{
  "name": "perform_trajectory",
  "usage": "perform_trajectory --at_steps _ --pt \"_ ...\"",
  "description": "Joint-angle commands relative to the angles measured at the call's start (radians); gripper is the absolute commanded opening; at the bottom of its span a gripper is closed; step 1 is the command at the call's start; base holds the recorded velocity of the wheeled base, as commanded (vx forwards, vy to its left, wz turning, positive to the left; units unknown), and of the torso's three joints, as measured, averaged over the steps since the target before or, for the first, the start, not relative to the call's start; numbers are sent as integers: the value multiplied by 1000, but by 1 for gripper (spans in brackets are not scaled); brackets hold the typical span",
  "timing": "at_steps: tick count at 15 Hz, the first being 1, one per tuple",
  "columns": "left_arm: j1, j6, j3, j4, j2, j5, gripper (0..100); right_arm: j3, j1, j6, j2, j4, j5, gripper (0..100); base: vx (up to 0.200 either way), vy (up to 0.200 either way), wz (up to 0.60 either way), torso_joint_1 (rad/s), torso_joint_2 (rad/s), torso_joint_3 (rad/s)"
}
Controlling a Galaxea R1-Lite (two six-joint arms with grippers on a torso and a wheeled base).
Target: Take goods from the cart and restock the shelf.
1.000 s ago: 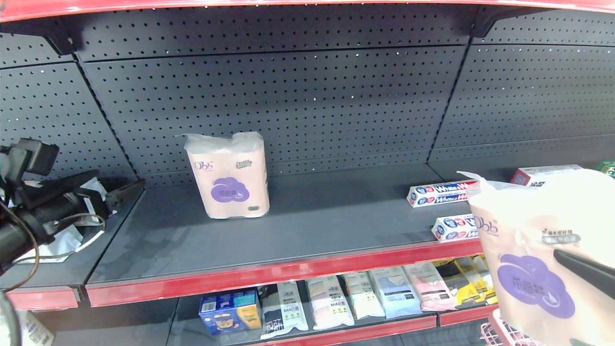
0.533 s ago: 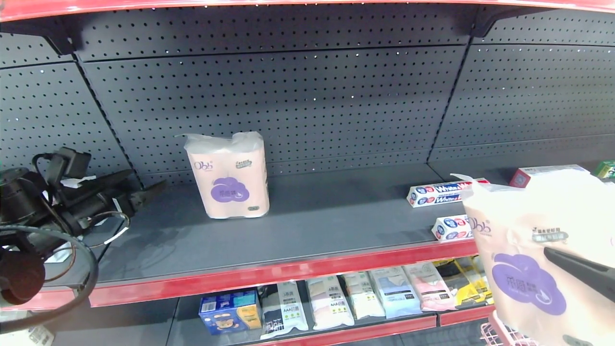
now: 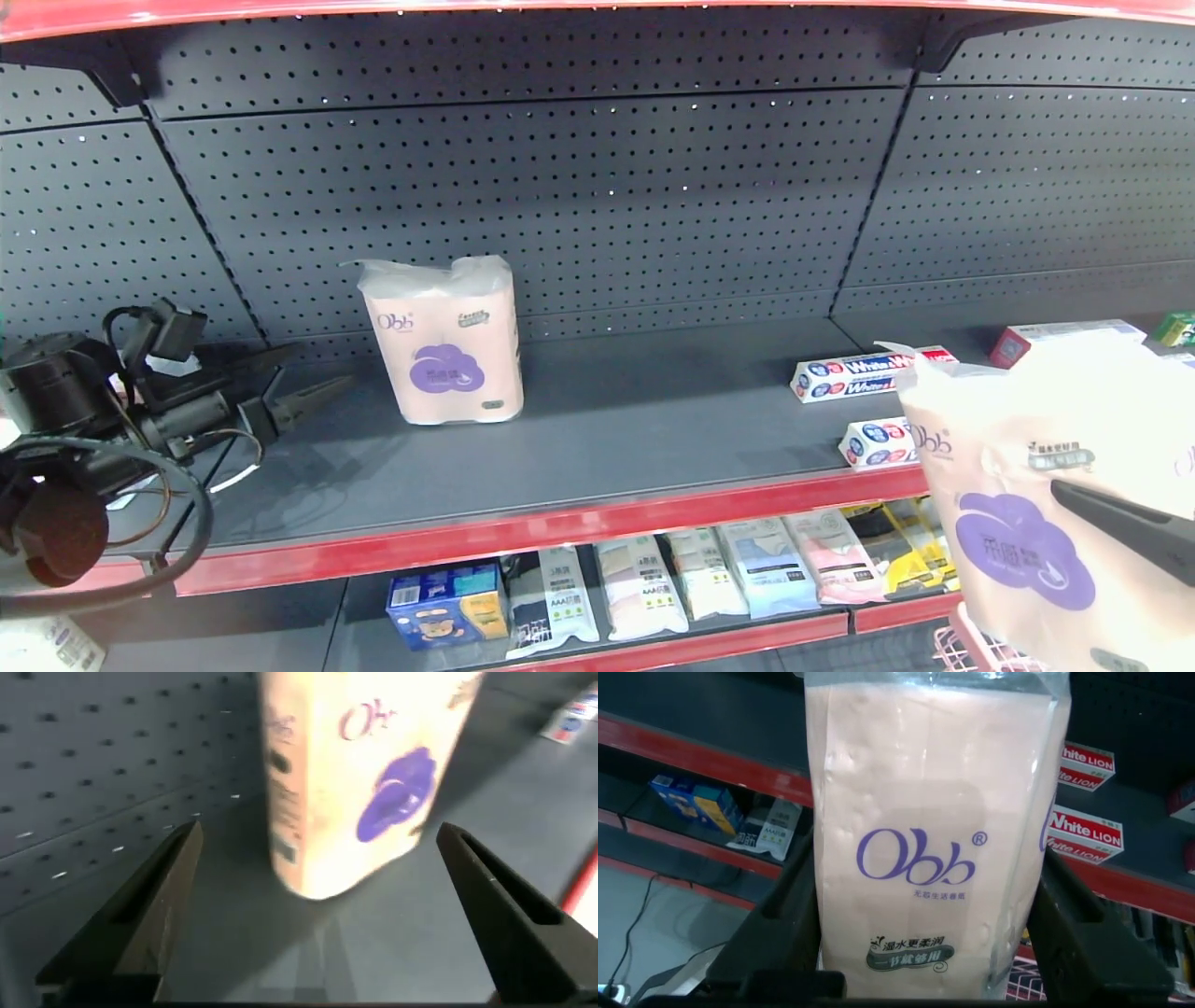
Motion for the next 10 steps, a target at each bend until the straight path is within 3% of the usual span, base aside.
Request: perform_trajectory --at_steps 1,4,10 --pt "-1 -1 -7 5 25 -35 100 -4 -2 1 15 -1 0 0 0 0 0 0 0 0" --pt "6 0 -47 -21 97 -99 100 -1 -8 -5 13 -1 -2 0 0 0 0 0 0 0" --pt "16 -6 -156 -11 160 -104 100 9 -6 -17 4 1 -5 0 0 0 0 0 0 0"
